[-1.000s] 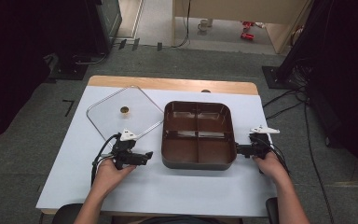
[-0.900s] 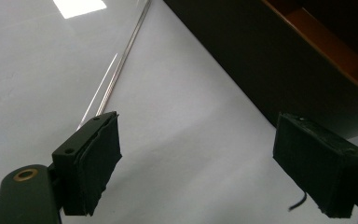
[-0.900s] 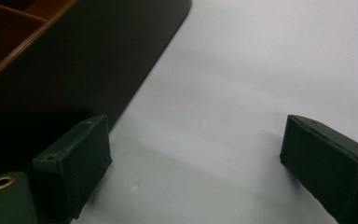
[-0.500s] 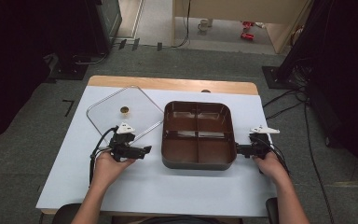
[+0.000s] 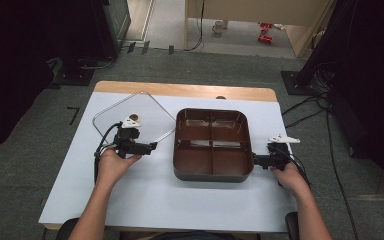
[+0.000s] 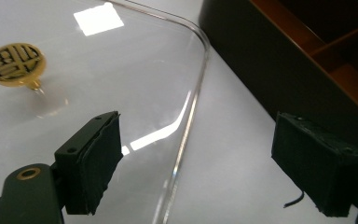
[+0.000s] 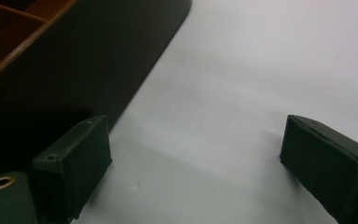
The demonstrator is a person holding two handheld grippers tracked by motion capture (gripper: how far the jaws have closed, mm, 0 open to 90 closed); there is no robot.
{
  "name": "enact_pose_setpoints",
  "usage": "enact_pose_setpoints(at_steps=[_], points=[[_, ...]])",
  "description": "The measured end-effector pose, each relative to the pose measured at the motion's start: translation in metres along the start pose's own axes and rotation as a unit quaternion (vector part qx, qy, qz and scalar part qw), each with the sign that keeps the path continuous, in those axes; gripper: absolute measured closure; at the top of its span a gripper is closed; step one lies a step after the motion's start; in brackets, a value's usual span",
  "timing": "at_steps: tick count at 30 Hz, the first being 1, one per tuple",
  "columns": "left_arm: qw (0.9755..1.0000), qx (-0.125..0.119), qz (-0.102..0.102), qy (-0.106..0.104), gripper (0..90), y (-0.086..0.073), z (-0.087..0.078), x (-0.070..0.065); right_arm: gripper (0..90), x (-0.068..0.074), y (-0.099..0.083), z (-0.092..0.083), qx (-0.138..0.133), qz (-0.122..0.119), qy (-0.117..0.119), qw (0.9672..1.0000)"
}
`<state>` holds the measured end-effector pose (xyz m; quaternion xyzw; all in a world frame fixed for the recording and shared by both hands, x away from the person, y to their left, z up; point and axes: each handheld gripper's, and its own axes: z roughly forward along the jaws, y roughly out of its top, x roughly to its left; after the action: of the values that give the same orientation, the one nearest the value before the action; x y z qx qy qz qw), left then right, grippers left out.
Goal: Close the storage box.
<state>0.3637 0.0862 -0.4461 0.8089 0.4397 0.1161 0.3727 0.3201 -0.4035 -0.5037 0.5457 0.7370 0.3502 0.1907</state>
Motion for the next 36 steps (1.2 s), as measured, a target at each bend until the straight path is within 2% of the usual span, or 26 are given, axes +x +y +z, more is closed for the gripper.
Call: enact_pose_setpoints(at_steps=[5, 7, 10, 17, 21, 24, 26, 31, 36], points=[[0.9999, -0.007, -0.013, 0.006, 18.5, 0.006, 0.003, 0.01, 7.9, 0.0, 0.0, 0.0, 0.0, 0.0, 0.0, 1.0], [0.9997, -0.002, -0.019, 0.012, 20.6, 0.01, 0.006, 0.015, 7.9, 0.0, 0.0, 0.0, 0.0, 0.0, 0.0, 1.0], [0.9993, -0.011, -0.03, 0.02, 20.6, 0.017, 0.008, 0.024, 7.9, 0.0, 0.0, 0.0, 0.0, 0.0, 0.0, 1.0], [0.9989, -0.01, -0.029, 0.036, 20.9, 0.028, 0.013, 0.038, 7.9, 0.0, 0.0, 0.0, -0.001, 0.0, 0.001, 1.0], [0.9977, -0.009, -0.038, 0.056, 21.3, 0.033, 0.018, 0.052, 7.9, 0.0, 0.0, 0.0, -0.001, 0.0, 0.001, 1.0], [0.997, -0.014, -0.044, 0.063, 22.6, 0.038, 0.023, 0.063, 7.8, 0.0, 0.0, 0.0, -0.001, 0.0, 0.001, 1.0], [0.9967, -0.015, -0.047, 0.064, 22.7, 0.039, 0.025, 0.067, 7.8, 0.0, 0.0, 0.0, -0.001, 0.001, 0.001, 1.0], [0.9944, -0.015, -0.058, 0.087, 25.9, 0.037, 0.039, 0.081, 7.8, 0.0, 0.0, 0.0, -0.001, 0.0, 0.001, 1.0], [0.9937, -0.01, -0.06, 0.094, 31.5, 0.032, 0.047, 0.085, 7.8, 0.0, 0.0, 0.0, -0.001, 0.0, 0.001, 1.0]])
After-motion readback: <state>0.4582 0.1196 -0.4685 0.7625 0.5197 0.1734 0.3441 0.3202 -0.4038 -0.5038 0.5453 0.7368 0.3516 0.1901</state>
